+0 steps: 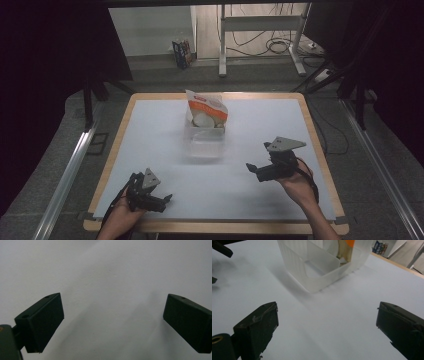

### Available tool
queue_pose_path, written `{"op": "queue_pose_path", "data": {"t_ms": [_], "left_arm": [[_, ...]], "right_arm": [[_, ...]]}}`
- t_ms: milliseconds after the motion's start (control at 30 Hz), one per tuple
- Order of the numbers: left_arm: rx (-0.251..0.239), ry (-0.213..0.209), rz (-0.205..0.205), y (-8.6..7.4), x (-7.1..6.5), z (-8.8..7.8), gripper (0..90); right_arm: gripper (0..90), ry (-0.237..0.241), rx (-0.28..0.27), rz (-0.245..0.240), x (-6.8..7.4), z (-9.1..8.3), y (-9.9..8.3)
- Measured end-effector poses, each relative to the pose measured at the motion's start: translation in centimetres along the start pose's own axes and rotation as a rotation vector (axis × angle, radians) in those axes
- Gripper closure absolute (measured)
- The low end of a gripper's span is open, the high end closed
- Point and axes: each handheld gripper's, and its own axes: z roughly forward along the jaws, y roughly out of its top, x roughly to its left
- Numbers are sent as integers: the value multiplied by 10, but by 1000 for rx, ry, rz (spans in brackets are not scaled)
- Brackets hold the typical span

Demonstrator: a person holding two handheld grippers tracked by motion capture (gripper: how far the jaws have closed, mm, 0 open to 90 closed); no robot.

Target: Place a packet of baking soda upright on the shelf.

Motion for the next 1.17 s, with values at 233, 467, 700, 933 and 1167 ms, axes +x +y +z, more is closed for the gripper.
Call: {"op": "queue_pose_path", "data": {"t_ms": [233,467,700,933,1167], "left_arm": [[-4,0,-7,0,0,0,32],[-2,1,-5,0,0,1,32],[1,5,1,0,-1,0,32],[1,9,1,0,-1,0,31],[-3,7,-7,1,0,0,31]], "right_arm": [[37,-38,-4,26,-1,-19,-22],[37,-88,11,57,-2,-36,-48],[37,-131,42,85,-2,-51,-72],[37,-157,97,114,-2,-60,-96],[13,-153,127,119,-2,-56,-97]]}}
